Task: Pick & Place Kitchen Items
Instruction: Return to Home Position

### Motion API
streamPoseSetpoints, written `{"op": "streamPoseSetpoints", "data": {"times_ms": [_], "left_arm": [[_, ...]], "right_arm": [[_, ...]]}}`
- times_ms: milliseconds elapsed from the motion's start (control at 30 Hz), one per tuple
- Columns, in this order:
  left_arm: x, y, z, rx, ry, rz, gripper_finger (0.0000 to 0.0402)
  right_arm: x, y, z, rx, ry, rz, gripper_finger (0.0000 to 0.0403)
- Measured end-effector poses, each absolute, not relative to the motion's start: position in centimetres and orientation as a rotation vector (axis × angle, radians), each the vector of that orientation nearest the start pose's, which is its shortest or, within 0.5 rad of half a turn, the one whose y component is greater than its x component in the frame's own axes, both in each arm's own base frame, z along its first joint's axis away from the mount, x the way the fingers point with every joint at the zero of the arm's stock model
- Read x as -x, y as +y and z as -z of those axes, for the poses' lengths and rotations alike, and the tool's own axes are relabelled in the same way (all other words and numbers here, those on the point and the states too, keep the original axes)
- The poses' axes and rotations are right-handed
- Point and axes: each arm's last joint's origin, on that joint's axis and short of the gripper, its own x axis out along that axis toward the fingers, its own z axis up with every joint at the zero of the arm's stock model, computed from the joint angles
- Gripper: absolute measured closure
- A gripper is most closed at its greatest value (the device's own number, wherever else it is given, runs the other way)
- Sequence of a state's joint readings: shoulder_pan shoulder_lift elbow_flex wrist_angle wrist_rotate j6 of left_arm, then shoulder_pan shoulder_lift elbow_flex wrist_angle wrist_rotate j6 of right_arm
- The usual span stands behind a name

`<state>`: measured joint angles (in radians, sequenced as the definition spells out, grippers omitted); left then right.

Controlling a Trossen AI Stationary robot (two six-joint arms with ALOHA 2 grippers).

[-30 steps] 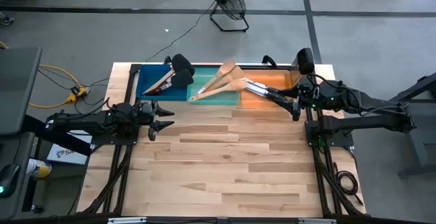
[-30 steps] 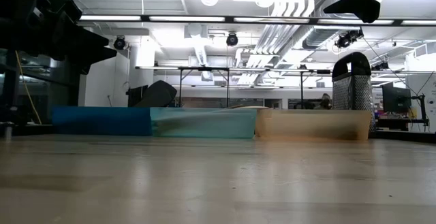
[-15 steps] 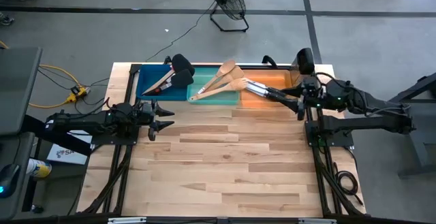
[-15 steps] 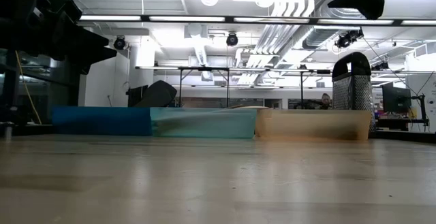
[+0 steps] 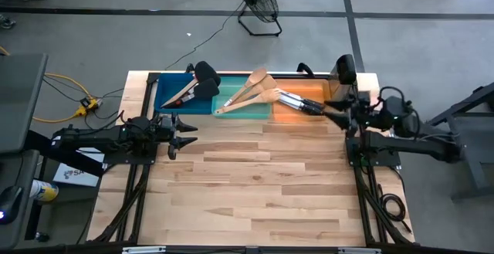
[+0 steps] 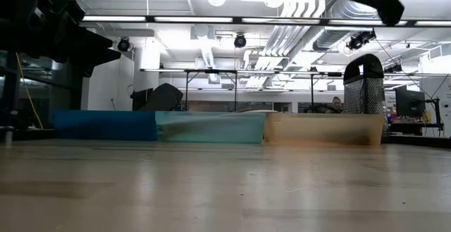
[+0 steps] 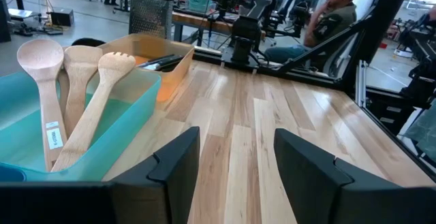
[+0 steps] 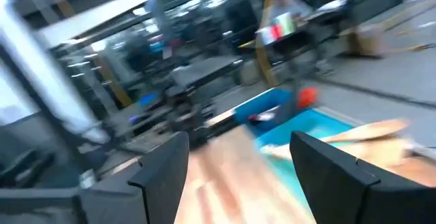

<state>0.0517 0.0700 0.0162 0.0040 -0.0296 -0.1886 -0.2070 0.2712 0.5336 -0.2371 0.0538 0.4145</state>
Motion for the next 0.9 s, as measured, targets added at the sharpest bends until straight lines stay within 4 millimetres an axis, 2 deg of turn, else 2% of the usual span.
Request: {"op": "streamPoseSetpoints", "data": {"times_ms": [267,433,667,900], "left_arm": [[-10.1,0.6,-16.4,0.189,0.042,-0.086,0.0216],[-10.1,0.6,-16.4,0.189,0.042,-0.086,0.0216],[-10.1,0.6,-16.4,0.189,0.042,-0.086,0.0216],[-10.1,0.6,-16.4,0.189,0.042,-0.086,0.0216]], "right_arm": [[-9.3,-1.2,-24.9,-0.354,-0.107,-0.055,0.0154],[-9.4,-1.2,-22.4,-0.350,-0.136,0.009,0.0154],[-9.2,-0.6,-21.0,-0.312,-0.146,-0.019,0.0154],[-9.5,-0.4,-18.3,-0.308,-0.133,0.050,0.0154]]}}
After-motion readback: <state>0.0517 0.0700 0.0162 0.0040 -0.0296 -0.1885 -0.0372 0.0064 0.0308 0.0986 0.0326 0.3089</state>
